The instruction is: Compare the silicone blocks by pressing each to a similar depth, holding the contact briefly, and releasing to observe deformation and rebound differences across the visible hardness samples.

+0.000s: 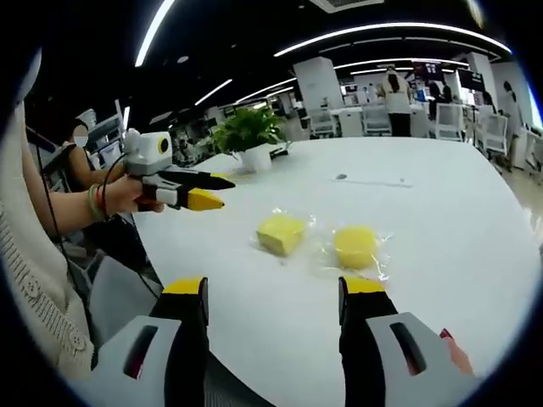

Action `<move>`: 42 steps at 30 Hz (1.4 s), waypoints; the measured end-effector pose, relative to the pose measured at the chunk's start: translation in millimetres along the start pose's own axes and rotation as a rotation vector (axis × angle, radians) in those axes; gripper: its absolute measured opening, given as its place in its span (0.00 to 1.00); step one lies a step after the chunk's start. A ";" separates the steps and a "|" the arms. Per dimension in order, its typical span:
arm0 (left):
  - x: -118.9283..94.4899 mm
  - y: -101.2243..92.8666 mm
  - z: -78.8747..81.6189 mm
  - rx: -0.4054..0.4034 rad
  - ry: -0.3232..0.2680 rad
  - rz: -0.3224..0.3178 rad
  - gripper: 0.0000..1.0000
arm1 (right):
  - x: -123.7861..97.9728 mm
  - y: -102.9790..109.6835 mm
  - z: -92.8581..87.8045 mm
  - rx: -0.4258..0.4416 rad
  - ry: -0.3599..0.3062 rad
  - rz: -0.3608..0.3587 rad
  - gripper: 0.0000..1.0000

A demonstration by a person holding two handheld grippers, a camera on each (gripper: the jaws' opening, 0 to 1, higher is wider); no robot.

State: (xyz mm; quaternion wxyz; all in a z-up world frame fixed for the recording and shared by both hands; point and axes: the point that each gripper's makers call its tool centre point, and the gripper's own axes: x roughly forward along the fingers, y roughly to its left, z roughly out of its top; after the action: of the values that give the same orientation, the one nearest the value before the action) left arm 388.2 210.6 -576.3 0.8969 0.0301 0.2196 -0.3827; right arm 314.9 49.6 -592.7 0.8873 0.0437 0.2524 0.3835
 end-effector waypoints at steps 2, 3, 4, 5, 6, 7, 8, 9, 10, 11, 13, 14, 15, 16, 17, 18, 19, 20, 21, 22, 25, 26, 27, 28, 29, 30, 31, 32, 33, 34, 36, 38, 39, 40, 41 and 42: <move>-6.6 -2.4 -1.6 -0.009 -0.009 0.001 0.52 | 0.7 1.1 1.6 -0.005 -0.009 0.000 0.57; -8.8 -4.7 -2.8 -0.015 -0.010 -0.006 0.54 | 1.1 1.6 1.9 -0.002 -0.009 0.001 0.57; -11.0 -6.7 -4.2 -0.019 -0.012 -0.012 0.55 | 1.7 3.0 2.2 0.007 -0.012 0.006 0.57; -14.4 -9.5 -6.6 -0.022 -0.014 -0.018 0.56 | 2.2 3.6 2.2 0.008 -0.013 0.008 0.57; -16.6 -11.3 -8.2 -0.024 -0.013 -0.023 0.56 | 3.1 4.4 1.5 0.005 -0.011 0.009 0.57; -19.7 -13.4 -10.8 -0.026 -0.009 -0.027 0.56 | 3.8 5.1 0.8 0.004 -0.009 0.010 0.57; -21.9 -14.4 -12.6 -0.025 -0.006 -0.027 0.55 | 4.3 5.7 0.2 0.003 -0.007 0.010 0.57; -25.2 -14.7 -14.3 -0.021 -0.005 -0.021 0.55 | 4.8 7.3 -0.4 0.001 -0.006 0.014 0.58; -27.8 -15.1 -14.7 -0.021 -0.008 -0.017 0.55 | 5.1 8.3 -0.7 0.002 -0.006 0.016 0.58; -31.4 -15.7 -14.5 -0.028 -0.020 -0.014 0.55 | 5.6 9.4 -1.2 0.005 -0.007 0.018 0.58; -36.1 -17.7 -15.0 -0.042 -0.031 -0.014 0.56 | 5.8 11.4 -1.9 0.008 -0.015 0.016 0.59; -39.2 -19.5 -16.6 -0.046 -0.032 -0.012 0.56 | 5.8 12.4 -2.2 0.008 -0.018 0.017 0.59; -41.5 -20.9 -17.8 -0.047 -0.036 -0.011 0.56 | 5.5 14.2 -3.1 0.007 -0.021 0.017 0.59; -44.2 -22.9 -20.6 -0.055 -0.042 -0.010 0.56 | 5.2 15.0 -4.2 0.005 -0.023 0.016 0.59; -45.7 -24.0 -23.4 -0.064 -0.040 -0.008 0.57 | 4.9 15.2 -5.6 0.004 -0.023 0.013 0.59; -47.1 -25.2 -26.3 -0.068 -0.039 -0.006 0.57 | 4.4 15.1 -7.0 0.006 -0.024 0.010 0.59; -49.7 -27.2 -31.5 -0.078 -0.033 -0.005 0.57 | 3.5 15.2 -8.6 0.009 -0.024 0.007 0.60; -52.8 -28.7 -35.7 -0.087 -0.029 0.000 0.57 | 2.0 16.2 -10.4 0.019 -0.027 0.006 0.60; -55.0 -29.0 -38.0 -0.090 -0.028 0.005 0.57 | 1.1 16.8 -11.0 0.026 -0.031 0.005 0.59; -57.9 -28.7 -40.1 -0.095 -0.027 0.013 0.57 | -0.3 18.0 -12.1 0.028 -0.036 0.003 0.59; -68.0 -24.7 -42.5 -0.127 -0.048 0.045 0.60 | -2.0 19.0 -16.4 0.031 -0.034 -0.007 0.59; -71.5 -23.3 -42.4 -0.131 -0.060 0.054 0.61 | -2.9 19.9 -18.7 0.032 -0.032 -0.008 0.59; -76.5 -22.0 -43.1 -0.140 -0.068 0.061 0.61 | -3.6 20.4 -19.7 0.033 -0.031 -0.010 0.59; -79.9 -20.4 -44.0 -0.150 -0.071 0.070 0.62 | -4.9 20.8 -21.1 0.034 -0.031 -0.015 0.58; -85.1 -18.5 -44.8 -0.153 -0.078 0.081 0.61 | -5.8 21.1 -21.8 0.033 -0.034 -0.017 0.58; -88.4 -17.4 -45.6 -0.155 -0.081 0.088 0.61 | -6.4 20.9 -22.4 0.034 -0.037 -0.019 0.58; -92.9 -15.6 -46.6 -0.161 -0.086 0.099 0.61 | -7.1 20.2 -23.2 0.038 -0.042 -0.023 0.58; -95.8 -14.5 -46.7 -0.162 -0.092 0.105 0.61 | -7.7 20.5 -24.2 0.040 -0.046 -0.022 0.58; -99.3 -12.7 -46.8 -0.169 -0.104 0.113 0.61 | -7.9 20.9 -24.7 0.043 -0.047 -0.022 0.57; -100.8 -10.2 -46.2 -0.210 -0.121 0.126 0.61 | -7.9 20.8 -25.5 0.045 -0.047 -0.025 0.57; -103.5 -4.0 -44.6 -0.266 -0.177 0.150 0.63 | -7.9 20.7 -27.6 0.048 -0.043 -0.026 0.59; -103.9 -4.8 -54.7 -0.260 -0.131 0.157 0.62 | -8.6 19.8 -30.4 0.042 -0.029 -0.032 0.59; -105.0 -5.7 -56.3 -0.241 -0.129 0.167 0.62 | -9.3 19.9 -31.1 0.041 -0.025 -0.034 0.60; -105.4 -7.9 -57.2 -0.228 -0.126 0.164 0.62 | -9.9 20.0 -31.0 0.037 -0.025 -0.038 0.60; -106.1 -9.7 -58.5 -0.225 -0.121 0.165 0.62 | -11.4 19.6 -30.3 0.033 -0.025 -0.051 0.59; -106.6 -11.0 -58.9 -0.221 -0.121 0.164 0.62 | -12.6 19.6 -28.6 0.026 -0.032 -0.061 0.59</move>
State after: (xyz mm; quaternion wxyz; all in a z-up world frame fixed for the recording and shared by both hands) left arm 293.5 287.7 -583.7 0.9346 -0.0738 0.2026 -0.2828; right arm 281.0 51.2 -607.0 0.9018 0.0537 0.2446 0.3522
